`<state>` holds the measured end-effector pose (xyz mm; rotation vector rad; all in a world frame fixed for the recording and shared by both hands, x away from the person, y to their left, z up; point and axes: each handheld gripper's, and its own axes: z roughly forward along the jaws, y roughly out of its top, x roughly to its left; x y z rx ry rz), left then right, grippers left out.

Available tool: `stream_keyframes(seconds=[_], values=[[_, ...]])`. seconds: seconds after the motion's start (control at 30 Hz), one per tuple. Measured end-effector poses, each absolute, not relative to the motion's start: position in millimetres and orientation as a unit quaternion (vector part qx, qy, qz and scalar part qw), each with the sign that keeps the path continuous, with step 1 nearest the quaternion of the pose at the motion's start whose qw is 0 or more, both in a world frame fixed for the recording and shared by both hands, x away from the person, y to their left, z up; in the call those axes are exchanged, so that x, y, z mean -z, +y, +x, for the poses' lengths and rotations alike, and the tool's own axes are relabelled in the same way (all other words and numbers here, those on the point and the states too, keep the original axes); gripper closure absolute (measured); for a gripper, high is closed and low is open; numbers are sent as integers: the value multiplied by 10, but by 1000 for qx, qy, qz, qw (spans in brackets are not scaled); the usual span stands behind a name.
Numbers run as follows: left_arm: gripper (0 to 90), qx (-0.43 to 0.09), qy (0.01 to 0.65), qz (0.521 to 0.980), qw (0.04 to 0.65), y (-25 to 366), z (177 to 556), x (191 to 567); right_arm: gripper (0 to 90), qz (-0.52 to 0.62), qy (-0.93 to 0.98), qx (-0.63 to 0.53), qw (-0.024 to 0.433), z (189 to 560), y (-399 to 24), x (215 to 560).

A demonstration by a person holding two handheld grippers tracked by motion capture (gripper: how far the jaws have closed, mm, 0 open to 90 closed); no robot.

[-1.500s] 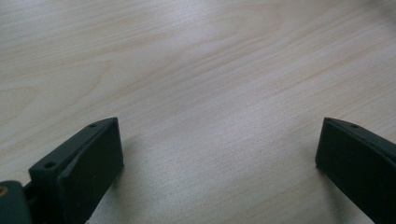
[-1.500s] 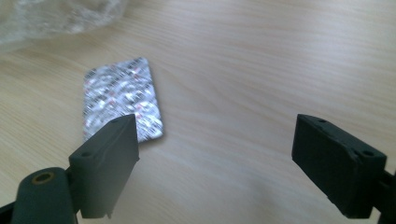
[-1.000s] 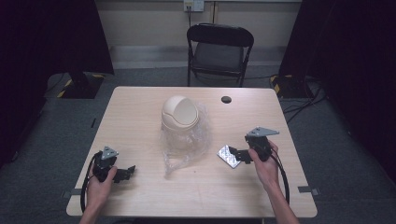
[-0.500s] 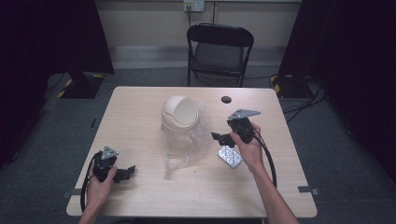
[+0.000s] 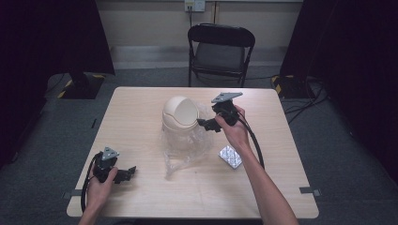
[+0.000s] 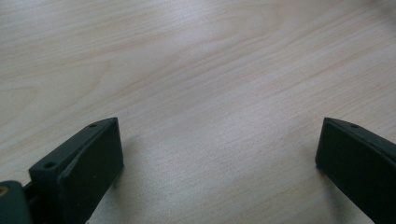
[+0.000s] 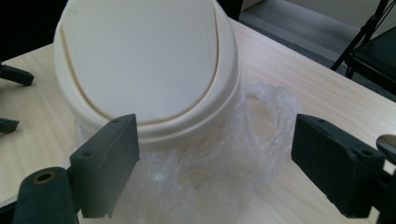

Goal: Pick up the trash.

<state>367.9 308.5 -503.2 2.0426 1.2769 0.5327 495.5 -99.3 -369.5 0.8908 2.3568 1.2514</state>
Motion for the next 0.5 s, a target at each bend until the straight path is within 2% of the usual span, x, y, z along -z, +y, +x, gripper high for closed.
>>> stream_keyframes(seconds=[0.3, 0.5], values=[[3, -204, 489, 781, 331, 3084, 3679, 5033, 153, 315, 827, -440, 155, 5152, -821, 3644], [3, -204, 489, 781, 331, 3084, 3679, 5033, 137, 315, 834, -428, 148, 5214, -700, 3756]])
